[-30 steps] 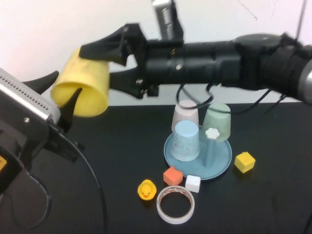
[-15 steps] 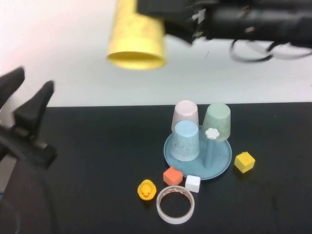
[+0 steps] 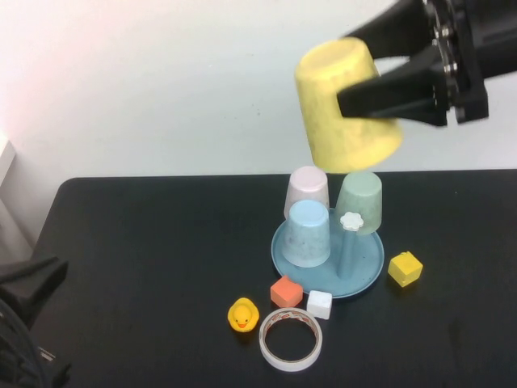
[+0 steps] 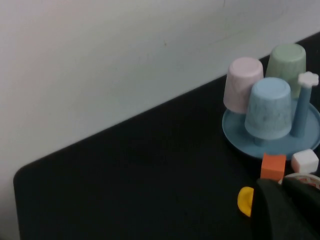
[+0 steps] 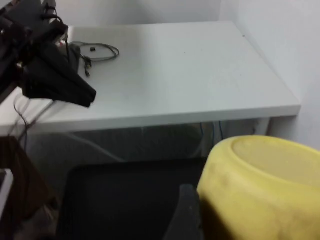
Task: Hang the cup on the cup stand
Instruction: Place the cup on the cup holder
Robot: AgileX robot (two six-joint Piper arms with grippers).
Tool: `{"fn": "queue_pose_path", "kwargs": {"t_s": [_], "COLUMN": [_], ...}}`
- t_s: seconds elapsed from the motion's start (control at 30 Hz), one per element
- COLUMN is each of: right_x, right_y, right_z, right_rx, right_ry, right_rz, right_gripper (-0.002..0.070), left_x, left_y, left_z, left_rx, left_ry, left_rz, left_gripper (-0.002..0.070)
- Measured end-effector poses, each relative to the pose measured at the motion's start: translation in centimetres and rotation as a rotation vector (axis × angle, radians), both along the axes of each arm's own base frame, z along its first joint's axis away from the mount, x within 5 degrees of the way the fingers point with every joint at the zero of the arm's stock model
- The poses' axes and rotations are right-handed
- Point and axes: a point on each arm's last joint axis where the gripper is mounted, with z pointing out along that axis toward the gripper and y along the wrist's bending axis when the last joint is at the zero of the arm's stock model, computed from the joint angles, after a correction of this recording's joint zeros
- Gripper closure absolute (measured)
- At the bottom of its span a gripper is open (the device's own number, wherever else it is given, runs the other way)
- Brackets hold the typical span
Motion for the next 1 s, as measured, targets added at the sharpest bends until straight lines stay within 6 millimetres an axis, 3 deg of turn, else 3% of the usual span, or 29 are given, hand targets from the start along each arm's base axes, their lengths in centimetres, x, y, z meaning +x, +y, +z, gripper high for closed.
{"fn": "queue_pose_path", "kwargs": {"t_s": [0.1,0.23,0.5,0.7,0.83,1.0], "right_x": [0.4,1.3,2.6,4.7,5.7,6.6], "right_y": [-0.8,-2.2,-3.0,-3.6,-3.5,-3.1], "right_z": [-2.2,-5.8,-11.5,-15.1,-18.4,-20.3], "right_rx": [0.079,0.211,0.044,-0.049,-0.079,-0.061], "right_ry": [0.033,-0.055,-0.163,-0.089,-0.007,0.042], "right_rz": [-0.031,-0.174,-0.338,-0.464,-0.467,-0.431], "right_gripper": [0.0107,0.0108,0.0108,0.0108,0.0109,0.0110], "left_x": [0.0,0.0,0.0,-0.1,-0.1,-0.1], "left_y": [0.0,0.0,0.1,0.1,0.1,0.1], "left_z": [-0.1,-0.1,-0.2,-1.0,-1.5,-1.9], "left_rx": [0.001,0.002,0.032,0.044,0.051,0.055], "left_ry": [0.008,0.015,0.015,0.033,0.047,0.055], "left_rz": [0.000,0.001,0.001,0.001,0.001,0.001], "left_gripper": [0.0675,0.0675,0.0675,0.0675,0.0675,0.0675]}}
